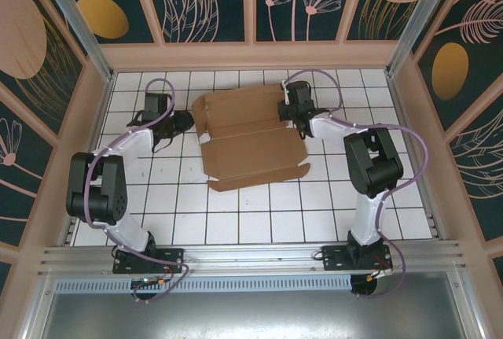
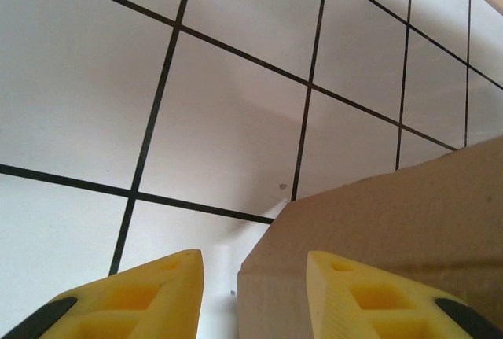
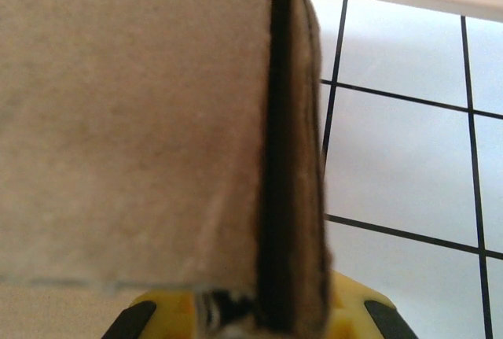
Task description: Fold the paper box
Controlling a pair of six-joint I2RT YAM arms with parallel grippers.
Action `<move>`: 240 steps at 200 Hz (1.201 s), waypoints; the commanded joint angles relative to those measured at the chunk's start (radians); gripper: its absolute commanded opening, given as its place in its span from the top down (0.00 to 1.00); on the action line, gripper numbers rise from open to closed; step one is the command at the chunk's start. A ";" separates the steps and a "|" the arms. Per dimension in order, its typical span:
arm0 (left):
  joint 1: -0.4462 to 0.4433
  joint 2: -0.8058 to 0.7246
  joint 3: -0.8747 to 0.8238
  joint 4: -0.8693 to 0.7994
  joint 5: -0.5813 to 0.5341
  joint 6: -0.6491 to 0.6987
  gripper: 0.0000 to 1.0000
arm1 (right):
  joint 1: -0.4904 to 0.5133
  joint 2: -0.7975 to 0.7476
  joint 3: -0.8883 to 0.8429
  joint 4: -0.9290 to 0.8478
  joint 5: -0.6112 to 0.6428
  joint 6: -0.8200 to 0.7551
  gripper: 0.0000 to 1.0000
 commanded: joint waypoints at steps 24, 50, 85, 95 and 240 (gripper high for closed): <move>0.008 0.034 0.066 0.021 0.061 0.013 0.60 | -0.010 0.076 0.116 -0.277 -0.087 -0.007 1.00; 0.008 0.047 0.088 0.063 0.089 0.021 0.60 | -0.010 0.115 0.177 -0.349 -0.125 -0.018 1.00; 0.008 0.048 0.098 0.090 0.139 0.016 0.60 | -0.010 0.150 0.220 -0.386 -0.131 -0.018 1.00; 0.008 0.047 0.089 0.095 0.148 0.019 0.60 | -0.010 0.155 0.225 -0.389 -0.131 -0.020 1.00; -0.024 -0.006 -0.014 0.118 0.141 0.094 0.51 | -0.016 0.157 0.194 -0.349 -0.131 -0.023 1.00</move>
